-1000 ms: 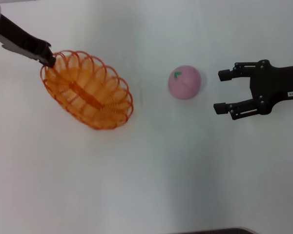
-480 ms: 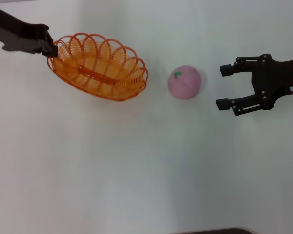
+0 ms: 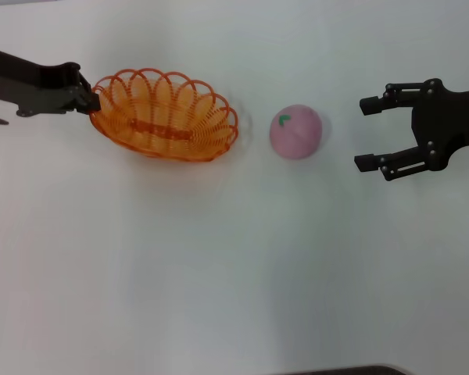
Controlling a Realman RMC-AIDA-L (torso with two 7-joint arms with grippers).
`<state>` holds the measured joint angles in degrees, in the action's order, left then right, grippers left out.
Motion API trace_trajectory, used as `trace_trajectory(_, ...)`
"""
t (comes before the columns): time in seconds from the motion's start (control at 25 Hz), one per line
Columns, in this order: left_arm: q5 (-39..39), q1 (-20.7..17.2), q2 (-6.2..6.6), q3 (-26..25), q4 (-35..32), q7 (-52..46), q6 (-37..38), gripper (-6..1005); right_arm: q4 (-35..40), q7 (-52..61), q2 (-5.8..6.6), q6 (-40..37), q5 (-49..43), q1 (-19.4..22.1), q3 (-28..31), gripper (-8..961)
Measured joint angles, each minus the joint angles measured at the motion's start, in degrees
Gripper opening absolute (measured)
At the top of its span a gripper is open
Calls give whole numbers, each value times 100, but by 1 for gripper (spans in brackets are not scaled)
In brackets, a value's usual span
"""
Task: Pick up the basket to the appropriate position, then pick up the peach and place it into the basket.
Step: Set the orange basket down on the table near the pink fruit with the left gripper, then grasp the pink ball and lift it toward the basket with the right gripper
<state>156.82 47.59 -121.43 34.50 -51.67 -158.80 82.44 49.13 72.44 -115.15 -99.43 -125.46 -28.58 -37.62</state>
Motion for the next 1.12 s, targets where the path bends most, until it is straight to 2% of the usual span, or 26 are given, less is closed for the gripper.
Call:
trace_trajectory(0.24,-68,-223,-25,3,-13,-17,-39,97,0,-44,16,35,-4,-31,4,915)
trace_trajectory(0.4,-84,-388,-28,120,-180,112,-140,284,0,-32,9,41,-5,-41,39,915)
trace_trajectory(0.56,-377,-661,-32,200,-501,739,-158,438,0,64,-9,18,70,-58,101,915)
trace_trajectory(0.68,-1241,-1073,-92,225,-1049,1851,89,544,0,299,-15,4,238,-80,150,915)
trace_trajectory(0.88,-2667,-1902,-205,218,-1692,3901,727,598,-1,995,0,66,384,-234,247,915)
trace_trajectory(1.0,-3055,-2269,-228,227,-1681,4810,1101,613,0,1567,24,191,406,-380,358,914)
trace_trajectory(1.12,-3154,-2553,-266,234,-1575,5645,1472,620,5,2284,99,401,406,-572,378,914)
